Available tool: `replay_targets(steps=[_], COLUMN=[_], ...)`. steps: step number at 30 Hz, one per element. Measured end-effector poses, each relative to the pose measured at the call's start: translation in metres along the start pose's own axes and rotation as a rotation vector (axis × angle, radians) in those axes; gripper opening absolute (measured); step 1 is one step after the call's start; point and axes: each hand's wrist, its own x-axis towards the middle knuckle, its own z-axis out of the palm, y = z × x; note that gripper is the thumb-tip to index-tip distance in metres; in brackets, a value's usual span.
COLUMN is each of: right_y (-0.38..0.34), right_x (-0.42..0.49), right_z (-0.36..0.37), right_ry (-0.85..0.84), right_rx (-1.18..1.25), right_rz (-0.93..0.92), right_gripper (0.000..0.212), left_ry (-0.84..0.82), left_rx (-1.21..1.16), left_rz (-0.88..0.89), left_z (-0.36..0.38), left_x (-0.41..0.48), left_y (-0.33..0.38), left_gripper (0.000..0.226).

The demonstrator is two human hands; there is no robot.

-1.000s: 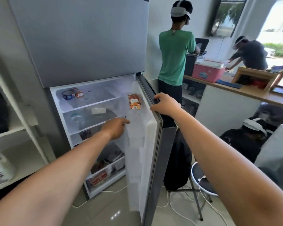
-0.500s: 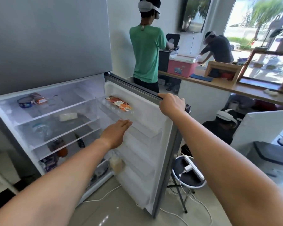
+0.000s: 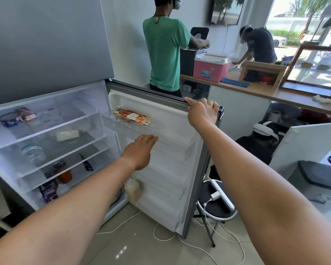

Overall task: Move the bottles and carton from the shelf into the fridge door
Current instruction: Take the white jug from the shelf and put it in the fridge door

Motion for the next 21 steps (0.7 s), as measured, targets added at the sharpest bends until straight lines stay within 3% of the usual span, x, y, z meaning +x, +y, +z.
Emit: replay_targets(steps=[11,15,18,21], right_y=[0.011,0.008,-0.011,-0.044], right_x=[0.008,-0.002,-0.015,-0.029], right_z=[0.008,0.003,-0.001,0.003], right_ry=[0.051,0.123,0.286,0.276], right_rx=[0.030,0.154,0.227,0.317], right_rz=[-0.076,-0.113,-0.253,-0.346], right_gripper=[0.045,0.039,0.034,0.029], left_ry=[0.007,0.018,0.106,0.158], left_rx=[0.009,-0.026,-0.095,-0.174], left_rz=[-0.037,-0.057,-0.139,-0.256], left_z=[0.004,-0.006,-0.015,-0.025], left_x=[0.007,0.005,-0.001,-0.012], left_y=[0.009,0.009,-0.001,-0.021], left_gripper=[0.067,0.062,0.052,0.042])
